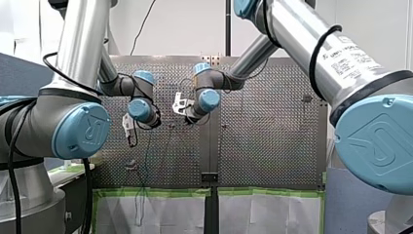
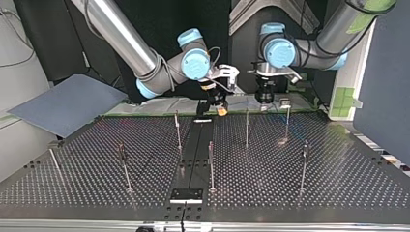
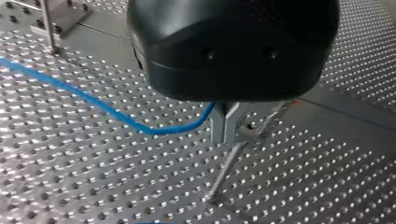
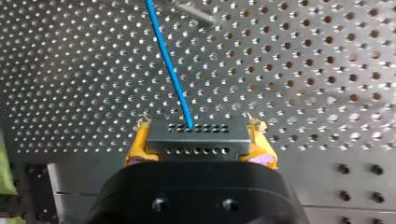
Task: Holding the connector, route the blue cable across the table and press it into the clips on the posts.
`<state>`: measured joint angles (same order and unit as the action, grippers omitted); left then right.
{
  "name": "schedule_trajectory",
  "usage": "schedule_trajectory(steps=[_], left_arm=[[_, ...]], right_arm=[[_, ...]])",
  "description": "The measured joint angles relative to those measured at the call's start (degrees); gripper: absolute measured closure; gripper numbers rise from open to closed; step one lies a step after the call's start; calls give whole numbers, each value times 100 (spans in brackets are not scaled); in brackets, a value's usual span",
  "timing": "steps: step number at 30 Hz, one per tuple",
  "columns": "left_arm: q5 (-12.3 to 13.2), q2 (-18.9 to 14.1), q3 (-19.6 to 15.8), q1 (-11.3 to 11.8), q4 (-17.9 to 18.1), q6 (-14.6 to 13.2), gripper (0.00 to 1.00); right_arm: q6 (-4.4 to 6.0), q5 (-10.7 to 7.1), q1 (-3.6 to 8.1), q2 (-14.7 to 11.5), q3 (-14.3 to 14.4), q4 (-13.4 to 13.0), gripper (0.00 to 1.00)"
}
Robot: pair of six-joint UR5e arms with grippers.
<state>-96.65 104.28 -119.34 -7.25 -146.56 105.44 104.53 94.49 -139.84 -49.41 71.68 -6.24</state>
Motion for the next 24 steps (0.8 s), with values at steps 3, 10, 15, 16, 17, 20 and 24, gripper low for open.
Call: schedule_trajectory(steps=[3,10,15,16,17,20,24], left_arm=[[83,121,9,-1,110,15,100],[130,206,12,28,259,64,100],[153,318,94,48,342,95,100],[151,365,126,50,352,95,100],[150,403,148,51,367,96,100],[148,545,218,56,449,103,100],[148,663,275,81,490,107,100]], right_arm=[[15,0,8,101,7,-22,100],[50,-3,86,191,4,-239,100],[72,-25,152,197,2,-422,100],[82,-50,165,197,1,-465,100],[94,-75,174,198,1,-493,100],[130,-186,197,202,1,-547,100],[156,-275,212,205,2,-568,100]])
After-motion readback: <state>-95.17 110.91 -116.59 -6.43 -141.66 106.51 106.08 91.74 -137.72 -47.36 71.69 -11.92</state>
